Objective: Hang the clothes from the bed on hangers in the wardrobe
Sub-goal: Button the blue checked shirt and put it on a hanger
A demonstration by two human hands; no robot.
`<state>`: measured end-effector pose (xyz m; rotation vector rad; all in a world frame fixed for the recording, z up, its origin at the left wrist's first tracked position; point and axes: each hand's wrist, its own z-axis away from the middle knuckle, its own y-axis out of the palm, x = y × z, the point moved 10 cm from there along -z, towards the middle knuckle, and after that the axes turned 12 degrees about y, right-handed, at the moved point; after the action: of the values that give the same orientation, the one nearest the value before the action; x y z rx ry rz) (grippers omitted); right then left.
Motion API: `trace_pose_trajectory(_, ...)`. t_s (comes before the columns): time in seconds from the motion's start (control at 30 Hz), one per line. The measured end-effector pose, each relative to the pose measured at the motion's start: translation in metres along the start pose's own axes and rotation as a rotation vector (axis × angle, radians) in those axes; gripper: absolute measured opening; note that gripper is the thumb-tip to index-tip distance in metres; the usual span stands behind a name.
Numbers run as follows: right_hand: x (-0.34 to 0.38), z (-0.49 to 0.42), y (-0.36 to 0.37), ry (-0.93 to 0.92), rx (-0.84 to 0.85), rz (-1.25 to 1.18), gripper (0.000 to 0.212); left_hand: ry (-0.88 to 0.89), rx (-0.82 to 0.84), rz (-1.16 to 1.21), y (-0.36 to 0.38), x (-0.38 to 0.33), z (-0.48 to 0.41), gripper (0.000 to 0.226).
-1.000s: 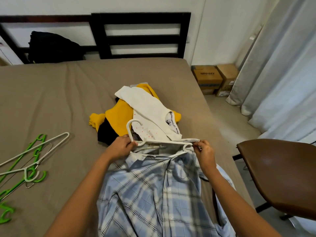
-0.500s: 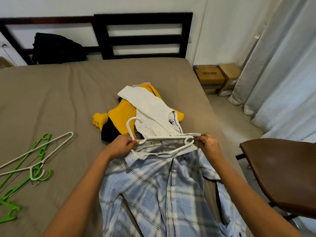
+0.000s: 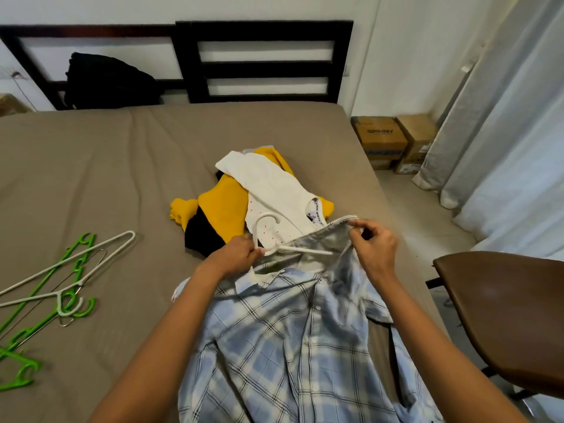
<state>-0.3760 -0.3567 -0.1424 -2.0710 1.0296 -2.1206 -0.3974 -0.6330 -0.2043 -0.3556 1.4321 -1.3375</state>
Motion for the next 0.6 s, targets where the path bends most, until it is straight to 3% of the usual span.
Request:
trace_pose_trajectory(0.17,0.038,0.023,0.011,0.013,0.074,-0.300,0.017,-0.120,-0.264,0.068,-0.035,0.013,-0.022,0.032)
trace_pose_trajectory(0.27,0.031,0.008,0.036,0.069,0.069,-0.294,0.018,-0.192,-0.481,0.257,-0.058,0.026,-0.043,0.048)
trace_pose_trajectory(0.33,0.025,-0.010,0.058,0.089,0.078,-0.257,0.026,-0.227,-0.607,0.401,-0.061,0.035,-0.058,0.040)
trace_pose_trajectory(0.4,0.013,-0.027,0.093,0.124,0.239,-0.266,0.045,-0.319,-0.755,0.668,-0.055,0.051,-0.070,0.030)
trace_pose_trajectory(0.47,-0.007,-0.031,0.129,0.136,0.447,-0.219,0.064,-0.467,-0.912,0.961,-0.041,0.068,-0.068,0.052)
trace_pose_trajectory(0.5,-0.021,-0.029,0.136,0.132,0.475,-0.154,0.066,-0.486,-0.983,1.011,-0.038,0.071,-0.063,0.051)
trace_pose_trajectory(0.6,-0.072,-0.018,0.121,0.189,0.252,-0.030,0.041,-0.429,-1.107,0.859,-0.024,0.065,-0.033,0.029)
